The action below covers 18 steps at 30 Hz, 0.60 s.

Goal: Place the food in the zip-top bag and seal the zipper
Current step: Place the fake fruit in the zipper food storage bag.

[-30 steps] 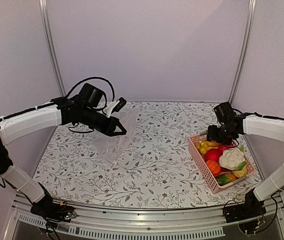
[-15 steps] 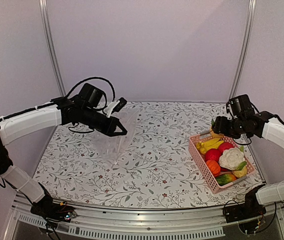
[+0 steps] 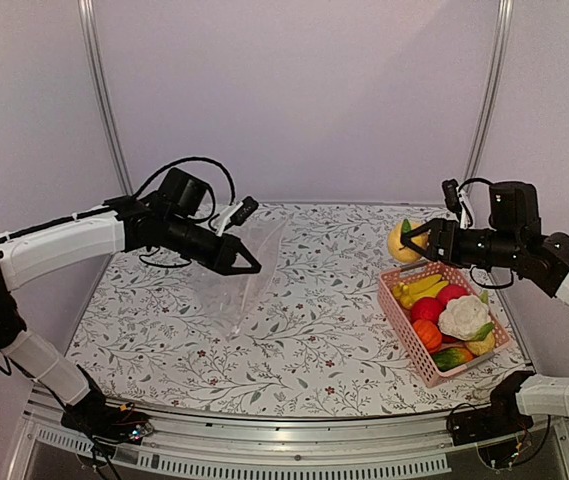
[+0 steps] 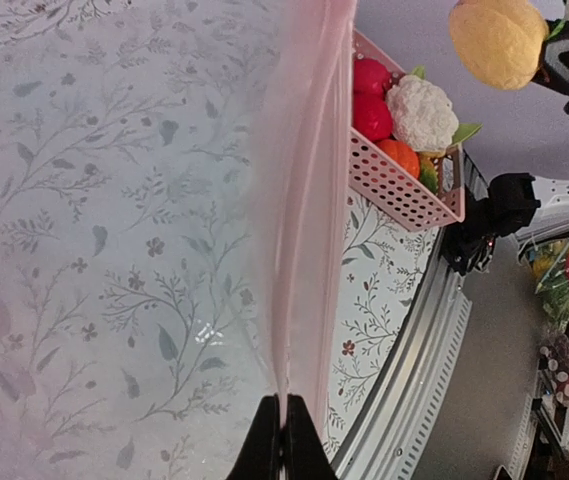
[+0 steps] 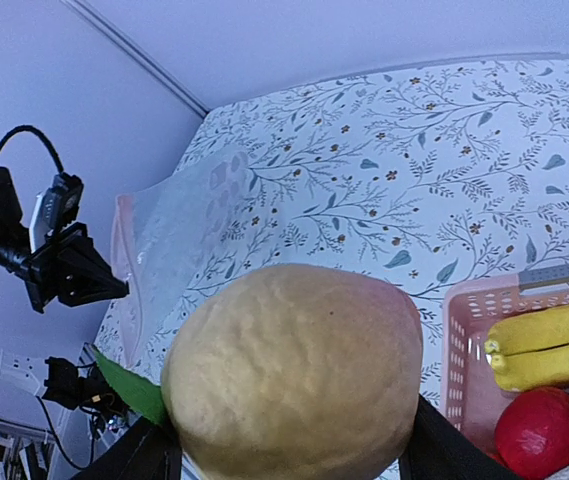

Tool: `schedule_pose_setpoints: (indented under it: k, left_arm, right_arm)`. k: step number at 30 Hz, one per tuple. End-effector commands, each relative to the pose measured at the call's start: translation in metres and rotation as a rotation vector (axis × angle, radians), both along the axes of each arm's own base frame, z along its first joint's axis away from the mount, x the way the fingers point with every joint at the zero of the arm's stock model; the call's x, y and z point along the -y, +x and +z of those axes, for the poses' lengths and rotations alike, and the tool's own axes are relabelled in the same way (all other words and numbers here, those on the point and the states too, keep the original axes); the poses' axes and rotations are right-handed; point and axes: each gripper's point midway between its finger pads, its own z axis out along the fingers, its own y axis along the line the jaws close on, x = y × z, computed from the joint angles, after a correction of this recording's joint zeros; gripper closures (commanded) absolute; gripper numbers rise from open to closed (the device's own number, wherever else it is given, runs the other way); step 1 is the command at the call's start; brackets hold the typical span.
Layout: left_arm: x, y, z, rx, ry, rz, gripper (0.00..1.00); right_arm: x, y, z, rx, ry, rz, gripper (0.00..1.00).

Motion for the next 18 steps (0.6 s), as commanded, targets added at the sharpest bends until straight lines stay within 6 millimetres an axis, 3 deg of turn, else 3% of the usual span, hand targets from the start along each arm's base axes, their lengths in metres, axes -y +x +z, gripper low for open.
schedule_pose_setpoints:
  k: [1,11,18]
  left_arm:
    - [0.010,-0.008,-0.003,-0.036,-0.042,-0.053,1.00]
    - [0.025,-0.029,0.000,-0.052,-0.081,-0.151,1.00]
    - [0.027,-0.033,0.001,-0.056,-0.087,-0.166,1.00]
  right_arm:
    - [-0.046,-0.024,0.031,0.056,0.154,0.198,0.41]
    - [-0.144,-0.060,0.047,0.080,0.188,0.455,0.41]
    - [-0.210,-0.082,0.049,0.078,0.257,0.601,0.42]
